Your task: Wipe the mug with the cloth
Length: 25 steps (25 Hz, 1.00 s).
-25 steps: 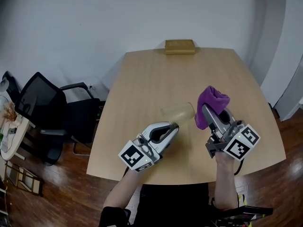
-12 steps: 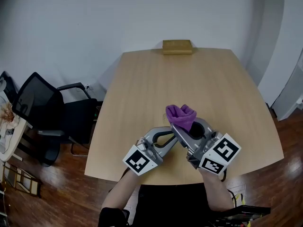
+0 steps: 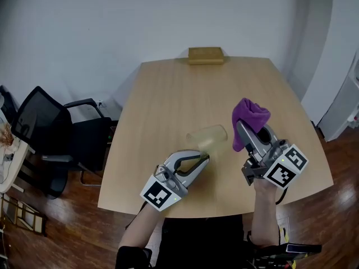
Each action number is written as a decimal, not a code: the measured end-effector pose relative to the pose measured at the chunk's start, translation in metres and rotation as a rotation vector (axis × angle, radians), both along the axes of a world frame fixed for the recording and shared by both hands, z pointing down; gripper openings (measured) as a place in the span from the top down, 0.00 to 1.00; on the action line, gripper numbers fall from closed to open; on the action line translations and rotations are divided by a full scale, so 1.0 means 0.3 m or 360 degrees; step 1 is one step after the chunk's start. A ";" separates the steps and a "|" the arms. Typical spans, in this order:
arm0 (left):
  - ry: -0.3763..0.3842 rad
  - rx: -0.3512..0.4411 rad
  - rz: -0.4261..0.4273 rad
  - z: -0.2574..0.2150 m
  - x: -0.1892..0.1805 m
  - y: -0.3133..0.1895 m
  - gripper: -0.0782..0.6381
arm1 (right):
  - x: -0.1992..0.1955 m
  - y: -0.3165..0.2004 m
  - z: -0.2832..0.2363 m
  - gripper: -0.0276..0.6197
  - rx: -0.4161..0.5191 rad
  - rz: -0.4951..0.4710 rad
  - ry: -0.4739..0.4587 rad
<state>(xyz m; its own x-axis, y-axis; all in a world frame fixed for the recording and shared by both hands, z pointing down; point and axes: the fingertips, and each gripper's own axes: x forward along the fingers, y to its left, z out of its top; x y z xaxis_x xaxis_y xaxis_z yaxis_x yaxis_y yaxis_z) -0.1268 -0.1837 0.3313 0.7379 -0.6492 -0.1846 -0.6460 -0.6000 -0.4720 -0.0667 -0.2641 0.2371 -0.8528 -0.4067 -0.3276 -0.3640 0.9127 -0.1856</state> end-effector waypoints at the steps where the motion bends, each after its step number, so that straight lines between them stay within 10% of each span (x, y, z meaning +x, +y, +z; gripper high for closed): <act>1: -0.0023 0.0024 0.0000 -0.002 0.009 0.003 0.83 | -0.014 -0.002 0.012 0.87 -0.0011 -0.0014 0.0028; 13: -0.0304 0.0141 -0.0087 0.069 0.050 -0.018 0.83 | -0.269 0.265 0.075 0.87 0.0091 -0.0484 0.0288; 19: -0.0591 0.0340 -0.0145 0.098 0.066 0.025 0.83 | -0.037 0.003 0.017 0.87 -0.0077 -0.0137 0.0056; 25: -0.0926 0.0504 -0.0179 0.149 0.121 0.030 0.83 | -0.121 0.051 0.113 0.87 -0.0153 -0.0320 0.0244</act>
<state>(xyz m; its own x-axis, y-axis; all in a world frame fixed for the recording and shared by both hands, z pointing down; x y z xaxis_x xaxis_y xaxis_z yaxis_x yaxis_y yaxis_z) -0.0905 -0.1748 0.3760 0.7057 -0.7080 0.0285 -0.2838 -0.3193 -0.9041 -0.1030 -0.2488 0.2711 -0.9564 -0.2469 -0.1564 -0.2074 0.9504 -0.2318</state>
